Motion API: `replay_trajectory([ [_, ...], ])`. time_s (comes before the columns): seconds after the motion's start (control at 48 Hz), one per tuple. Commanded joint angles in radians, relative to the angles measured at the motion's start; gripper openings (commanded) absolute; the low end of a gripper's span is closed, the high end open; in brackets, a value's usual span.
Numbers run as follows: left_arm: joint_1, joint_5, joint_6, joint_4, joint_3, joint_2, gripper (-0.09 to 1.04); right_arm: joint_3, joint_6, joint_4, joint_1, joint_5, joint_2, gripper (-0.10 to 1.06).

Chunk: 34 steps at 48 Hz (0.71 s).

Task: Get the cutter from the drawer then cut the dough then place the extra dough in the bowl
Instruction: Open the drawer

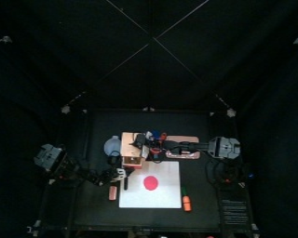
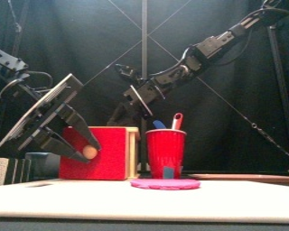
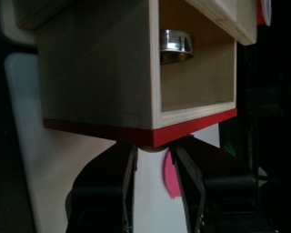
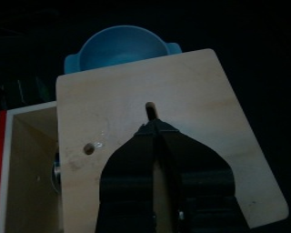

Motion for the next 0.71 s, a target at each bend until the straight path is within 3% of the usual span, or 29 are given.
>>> replay_trajectory([
  [0.021, -0.040, 0.025, 0.008, 0.005, -0.018, -0.003, 0.48, 0.005, -0.002, 0.000, -0.014, 0.018, -0.008, 0.02],
  [0.708, -0.071, 0.063, 0.008, 0.002, -0.029, -0.017, 0.48, 0.005, -0.002, 0.000, -0.014, 0.020, -0.006, 0.02],
])
